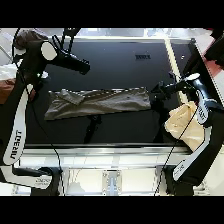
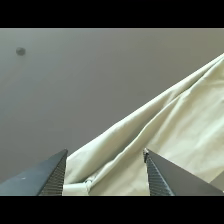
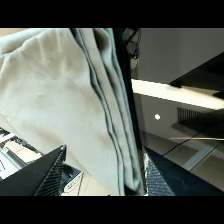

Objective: Fold the shirts.

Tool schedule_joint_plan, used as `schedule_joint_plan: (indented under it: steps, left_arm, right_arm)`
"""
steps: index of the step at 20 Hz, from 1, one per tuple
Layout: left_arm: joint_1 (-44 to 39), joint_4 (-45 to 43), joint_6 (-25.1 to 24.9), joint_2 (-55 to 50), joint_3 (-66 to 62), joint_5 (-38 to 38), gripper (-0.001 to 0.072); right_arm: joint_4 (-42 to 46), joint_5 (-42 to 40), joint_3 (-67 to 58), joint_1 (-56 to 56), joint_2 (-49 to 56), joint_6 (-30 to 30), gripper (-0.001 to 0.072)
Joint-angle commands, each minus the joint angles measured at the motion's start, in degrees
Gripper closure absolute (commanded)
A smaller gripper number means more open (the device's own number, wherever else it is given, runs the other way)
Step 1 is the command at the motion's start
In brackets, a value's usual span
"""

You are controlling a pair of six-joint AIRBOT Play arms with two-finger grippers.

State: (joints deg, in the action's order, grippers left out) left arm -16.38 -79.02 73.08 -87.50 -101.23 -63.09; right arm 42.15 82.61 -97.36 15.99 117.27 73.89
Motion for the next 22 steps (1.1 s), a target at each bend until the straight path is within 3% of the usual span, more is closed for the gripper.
schedule_joint_plan:
  steps: [1,8,9,10,11,12,15,16,19,22]
  left_arm:
    - [0.0,0.0,0.0,-0.1,0.0,-2.1,0.0135]
    - [0.0,-0.1,0.0,-0.2,0.0,-2.2,0.0135]
    - [0.0,-0.1,0.0,-0.2,0.0,-2.2,0.0135]
    - [0.0,-0.1,0.0,-0.3,0.0,-2.2,0.0136]
    - [0.0,-0.1,0.0,-0.3,0.0,-2.3,0.014]
    - [0.0,-0.1,0.0,-0.3,0.0,-2.6,0.0185]
    - [-0.1,-0.1,0.0,-0.6,0.7,-4.8,0.0613]
    - [0.0,-0.1,0.0,-1.1,1.3,-6.3,0.0699]
    - [0.0,1.2,0.0,-3.4,8.3,-8.7,0.07]
    - [-0.1,9.4,-0.6,-6.0,19.5,-4.9,0.0699]
  right_arm:
    - [0.0,-1.1,0.0,-1.9,1.2,0.1,0.0154]
    - [-0.6,-1.1,0.0,-8.2,2.4,-0.2,0.0166]
    - [-1.6,-1.1,0.0,-9.1,2.4,-0.4,0.0219]
    - [-4.0,-0.1,0.0,-9.9,2.4,-0.9,0.0384]
    - [-7.7,1.4,0.0,-10.5,2.3,-1.8,0.061]
    - [-10.8,3.1,0.0,-11.0,2.1,-3.0,0.0696]
    - [-16.0,5.2,0.0,-11.7,-0.7,-3.5,0.0699]
    - [-16.3,5.1,0.0,-12.0,-2.3,-3.5,0.0699]
    - [-16.6,5.1,-1.4,-13.2,-7.3,-3.5,0.0699]
    - [-16.4,4.9,-7.6,-15.9,-10.3,-2.1,0.07]
